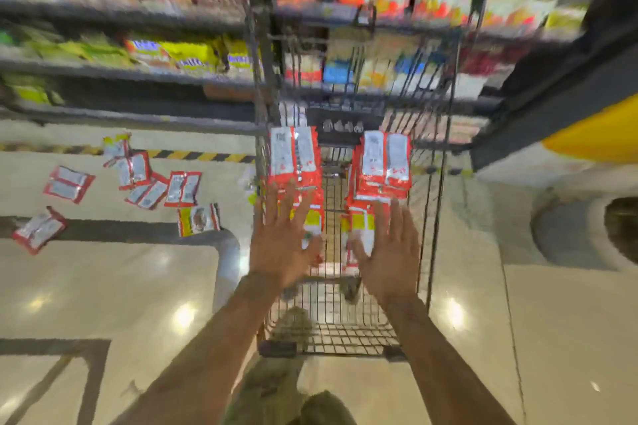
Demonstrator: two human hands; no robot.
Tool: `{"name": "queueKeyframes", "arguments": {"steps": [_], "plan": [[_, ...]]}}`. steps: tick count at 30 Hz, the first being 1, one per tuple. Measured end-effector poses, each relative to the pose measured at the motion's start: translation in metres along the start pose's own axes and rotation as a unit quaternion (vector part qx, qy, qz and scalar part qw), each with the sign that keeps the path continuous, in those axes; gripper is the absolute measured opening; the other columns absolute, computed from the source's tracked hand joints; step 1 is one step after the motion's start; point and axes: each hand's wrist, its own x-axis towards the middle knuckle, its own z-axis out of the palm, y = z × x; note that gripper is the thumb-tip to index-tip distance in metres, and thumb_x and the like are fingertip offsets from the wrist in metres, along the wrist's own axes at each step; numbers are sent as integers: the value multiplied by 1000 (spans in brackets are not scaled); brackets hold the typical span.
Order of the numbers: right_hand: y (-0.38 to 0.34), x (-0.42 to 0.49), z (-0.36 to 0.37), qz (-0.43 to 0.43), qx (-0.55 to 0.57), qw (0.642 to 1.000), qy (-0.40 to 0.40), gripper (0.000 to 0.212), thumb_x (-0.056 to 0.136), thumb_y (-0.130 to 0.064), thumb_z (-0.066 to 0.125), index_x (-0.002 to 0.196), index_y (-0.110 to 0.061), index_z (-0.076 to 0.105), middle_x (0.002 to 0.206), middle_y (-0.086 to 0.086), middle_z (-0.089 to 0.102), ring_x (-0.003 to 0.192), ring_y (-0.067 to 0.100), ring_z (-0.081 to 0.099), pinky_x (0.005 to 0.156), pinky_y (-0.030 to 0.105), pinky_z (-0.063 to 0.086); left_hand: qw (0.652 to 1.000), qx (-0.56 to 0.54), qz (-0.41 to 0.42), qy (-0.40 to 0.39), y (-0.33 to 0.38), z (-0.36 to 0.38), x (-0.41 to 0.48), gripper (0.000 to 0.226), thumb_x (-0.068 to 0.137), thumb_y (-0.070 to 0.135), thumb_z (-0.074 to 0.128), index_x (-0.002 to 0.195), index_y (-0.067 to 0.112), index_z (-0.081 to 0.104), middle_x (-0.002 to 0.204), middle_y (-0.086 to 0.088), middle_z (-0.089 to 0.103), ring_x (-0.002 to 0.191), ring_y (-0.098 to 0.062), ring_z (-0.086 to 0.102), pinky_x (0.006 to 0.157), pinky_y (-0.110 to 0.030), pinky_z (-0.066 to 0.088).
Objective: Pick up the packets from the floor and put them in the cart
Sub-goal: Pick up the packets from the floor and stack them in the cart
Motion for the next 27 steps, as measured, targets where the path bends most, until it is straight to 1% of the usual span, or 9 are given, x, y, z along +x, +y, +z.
{"name": "queueKeyframes", "arguments": {"steps": [2, 4, 6, 8, 10, 14, 19, 22, 27], "plan": [[-23, -17, -35, -25, 1, 1000, 10, 79, 98, -67, 35, 165, -27, 21, 173, 10, 22, 160, 35, 16, 127, 56, 22, 999, 1, 17, 38, -3, -36, -26, 82, 97, 63, 45, 167, 34, 11, 175, -3, -9, 161, -31, -11, 129, -55, -3], [-43, -34, -63, -57, -13, 998, 28, 82, 98, -69, 36, 166, -28, 15, 172, 11, 23, 159, 36, 18, 127, 56, 24, 996, 25, 19, 84, -9, -67, -56, 84, 96, 66, 48, 166, 30, 19, 175, -6, 2, 161, -32, 0, 128, -58, 4], [-68, -54, -90, -88, -30, 995, 49, 85, 98, -69, 38, 166, -23, 18, 172, 14, 23, 159, 38, 21, 127, 57, 24, 993, 45, 2, 111, -22, -102, -88, 85, 95, 72, 40, 166, 29, 21, 175, -6, 10, 161, -35, 8, 127, -61, 11], [-93, -75, -116, -116, -16, 990, 77, 84, 97, -69, 41, 164, -20, 29, 170, 16, 28, 157, 39, 24, 126, 58, 26, 989, 57, -6, 134, -37, -136, -120, 85, 95, 75, 33, 166, 31, 19, 175, -5, 9, 161, -34, 6, 126, -62, 13], [-126, -97, -141, -150, -11, 983, 103, 84, 95, -71, 38, 161, -19, 37, 167, 16, 34, 155, 41, 29, 124, 58, 28, 985, 68, -23, 158, -59, -170, -156, 86, 94, 75, 37, 166, 33, 16, 176, -4, 6, 161, -34, 5, 125, -64, 14], [-179, -121, -165, -194, -3, 977, 91, 88, 93, -76, 32, 162, -21, 35, 168, 15, 32, 155, 42, 28, 125, 59, 27, 975, 84, -69, 194, -104, -223, -212, 87, 95, 78, 35, 166, 34, 14, 175, -4, 5, 161, -34, 7, 125, -64, 12], [-265, -151, -182, -267, -1, 960, 80, 88, 96, -81, 29, 167, -30, 17, 175, 7, 14, 162, 33, 9, 130, 53, 14, 950, 81, -164, 253, -180, -284, -281, 86, 95, 80, 31, 166, 34, 16, 175, -4, 8, 161, -33, 6, 126, -61, 9], [-322, -162, -181, -305, 2, 949, 78, 89, 94, -82, 21, 166, -30, 17, 174, 6, 16, 161, 32, 10, 130, 53, 16, 940, 82, -202, 261, -229, -303, -314, 86, 95, 81, 29, 166, 35, 13, 175, -3, 8, 162, -33, 5, 126, -60, 5], [-427, -177, -158, -356, 4, 932, 71, 93, 89, -84, 12, 166, -32, 16, 175, 6, 15, 162, 33, 9, 130, 51, 11, 932, 88, -250, 248, -319, -319, -350, 90, 91, 87, 23, 166, 37, 12, 175, -1, 8, 162, -31, 5, 127, -63, 9]]}}
